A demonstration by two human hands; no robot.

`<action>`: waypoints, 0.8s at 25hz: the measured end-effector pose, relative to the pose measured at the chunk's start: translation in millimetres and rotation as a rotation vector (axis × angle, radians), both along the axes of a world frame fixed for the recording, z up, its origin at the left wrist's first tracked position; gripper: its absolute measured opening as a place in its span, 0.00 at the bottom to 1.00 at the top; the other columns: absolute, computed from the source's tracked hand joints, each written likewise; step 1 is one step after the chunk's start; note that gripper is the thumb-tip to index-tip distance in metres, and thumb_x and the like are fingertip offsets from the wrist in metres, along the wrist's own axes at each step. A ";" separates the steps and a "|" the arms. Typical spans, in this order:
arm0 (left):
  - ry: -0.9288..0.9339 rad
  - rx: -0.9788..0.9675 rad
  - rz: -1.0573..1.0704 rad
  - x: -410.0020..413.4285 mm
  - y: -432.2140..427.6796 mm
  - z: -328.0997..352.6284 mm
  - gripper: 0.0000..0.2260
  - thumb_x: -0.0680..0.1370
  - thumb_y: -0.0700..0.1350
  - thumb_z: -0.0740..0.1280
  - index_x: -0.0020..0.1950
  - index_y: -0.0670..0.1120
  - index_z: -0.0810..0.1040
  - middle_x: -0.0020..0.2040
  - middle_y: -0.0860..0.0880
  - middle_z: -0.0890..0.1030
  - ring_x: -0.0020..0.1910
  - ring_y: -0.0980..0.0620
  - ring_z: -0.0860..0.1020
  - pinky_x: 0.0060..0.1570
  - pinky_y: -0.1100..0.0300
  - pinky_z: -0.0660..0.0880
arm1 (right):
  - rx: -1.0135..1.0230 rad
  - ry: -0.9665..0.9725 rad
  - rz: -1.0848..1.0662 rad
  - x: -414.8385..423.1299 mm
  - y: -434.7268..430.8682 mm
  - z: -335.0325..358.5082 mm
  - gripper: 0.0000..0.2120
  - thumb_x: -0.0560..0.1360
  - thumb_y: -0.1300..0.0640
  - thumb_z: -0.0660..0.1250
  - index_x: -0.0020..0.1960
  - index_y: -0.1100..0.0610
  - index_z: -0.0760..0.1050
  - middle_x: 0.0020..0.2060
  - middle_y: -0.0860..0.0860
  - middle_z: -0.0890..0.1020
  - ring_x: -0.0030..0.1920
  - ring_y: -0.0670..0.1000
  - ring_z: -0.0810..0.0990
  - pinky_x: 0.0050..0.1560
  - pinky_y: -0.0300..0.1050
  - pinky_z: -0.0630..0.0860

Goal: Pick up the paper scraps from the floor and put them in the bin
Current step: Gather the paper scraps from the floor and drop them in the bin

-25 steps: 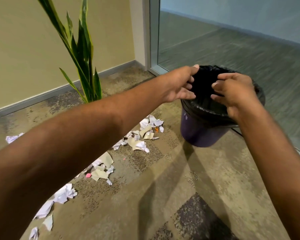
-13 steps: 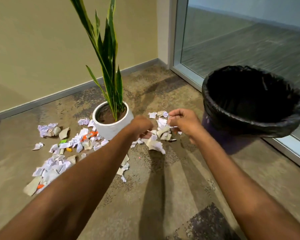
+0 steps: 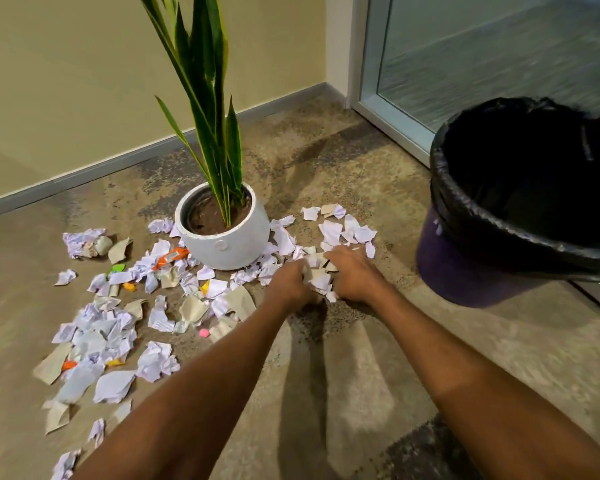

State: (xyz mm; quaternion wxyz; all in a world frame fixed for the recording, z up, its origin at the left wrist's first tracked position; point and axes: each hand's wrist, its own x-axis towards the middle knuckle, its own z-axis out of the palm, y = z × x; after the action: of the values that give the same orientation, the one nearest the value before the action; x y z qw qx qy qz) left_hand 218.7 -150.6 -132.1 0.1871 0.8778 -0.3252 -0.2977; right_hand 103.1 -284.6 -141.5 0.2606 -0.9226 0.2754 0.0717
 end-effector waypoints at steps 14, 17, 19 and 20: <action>0.029 -0.020 -0.131 -2.3 21.6 -2.1 0.35 0.64 0.50 0.87 0.64 0.52 0.72 0.65 0.47 0.74 0.60 0.45 0.77 0.59 0.44 0.81 | 0.041 0.012 -0.216 -50.7 15.1 4.0 0.48 0.61 0.50 0.88 0.75 0.43 0.68 0.71 0.48 0.70 0.65 0.54 0.75 0.58 0.57 0.79; 0.018 0.069 -0.232 -4.6 16.3 1.8 0.56 0.63 0.49 0.87 0.83 0.52 0.57 0.81 0.43 0.63 0.77 0.40 0.68 0.74 0.41 0.73 | 0.021 0.129 -0.220 -53.4 13.4 2.3 0.67 0.55 0.42 0.90 0.83 0.46 0.54 0.78 0.53 0.59 0.76 0.60 0.65 0.68 0.59 0.74; -0.028 0.103 -0.313 -10.1 11.0 3.6 0.60 0.65 0.49 0.87 0.86 0.53 0.52 0.85 0.44 0.58 0.82 0.40 0.62 0.78 0.43 0.68 | 0.006 0.164 -0.168 -52.6 18.5 -3.0 0.73 0.54 0.41 0.90 0.86 0.49 0.48 0.81 0.54 0.56 0.80 0.60 0.60 0.74 0.59 0.70; -0.051 0.107 -0.331 -13.1 8.3 2.5 0.59 0.66 0.49 0.86 0.87 0.52 0.52 0.85 0.45 0.58 0.82 0.40 0.62 0.78 0.45 0.67 | -0.003 0.152 -0.161 -51.7 22.2 -6.1 0.73 0.55 0.41 0.90 0.87 0.50 0.48 0.81 0.54 0.56 0.80 0.60 0.60 0.75 0.58 0.70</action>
State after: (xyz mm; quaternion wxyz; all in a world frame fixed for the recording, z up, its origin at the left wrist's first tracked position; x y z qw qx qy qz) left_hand 205.6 -142.3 -129.7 0.0800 0.8283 -0.4536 -0.3189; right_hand 51.4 -262.5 -147.6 0.2424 -0.8898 0.3676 0.1201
